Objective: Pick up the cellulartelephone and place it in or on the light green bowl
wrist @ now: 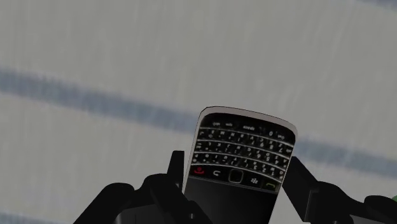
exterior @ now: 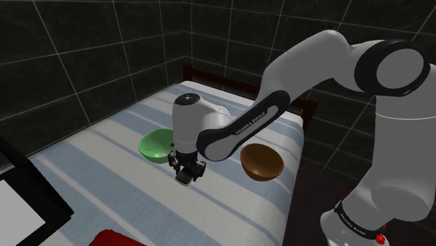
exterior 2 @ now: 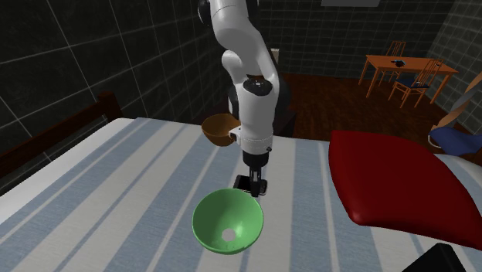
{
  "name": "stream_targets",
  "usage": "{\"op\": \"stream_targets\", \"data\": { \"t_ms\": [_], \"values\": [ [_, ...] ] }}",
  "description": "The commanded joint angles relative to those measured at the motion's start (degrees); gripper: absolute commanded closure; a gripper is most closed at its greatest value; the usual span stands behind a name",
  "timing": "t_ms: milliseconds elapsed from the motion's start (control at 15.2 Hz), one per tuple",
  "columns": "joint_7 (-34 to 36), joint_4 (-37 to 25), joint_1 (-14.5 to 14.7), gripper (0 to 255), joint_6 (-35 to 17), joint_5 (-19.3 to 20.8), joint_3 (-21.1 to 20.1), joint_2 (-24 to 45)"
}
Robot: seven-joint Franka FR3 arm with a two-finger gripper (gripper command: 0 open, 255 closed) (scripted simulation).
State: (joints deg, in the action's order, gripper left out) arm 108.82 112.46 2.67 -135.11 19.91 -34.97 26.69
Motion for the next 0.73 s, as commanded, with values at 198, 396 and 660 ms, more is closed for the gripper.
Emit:
{"op": "stream_targets", "data": {
  "t_ms": [198,396,660],
  "values": [
    [-1.3,-0.8,-1.0,255,2.8,-2.1,-1.4,-2.4],
    [-2.1,-1.3,-1.6,255,4.6,-3.3,-2.1,-3.9],
    [-3.0,-2.1,-2.3,255,6.9,-4.9,-3.0,-5.7]
  ]
}}
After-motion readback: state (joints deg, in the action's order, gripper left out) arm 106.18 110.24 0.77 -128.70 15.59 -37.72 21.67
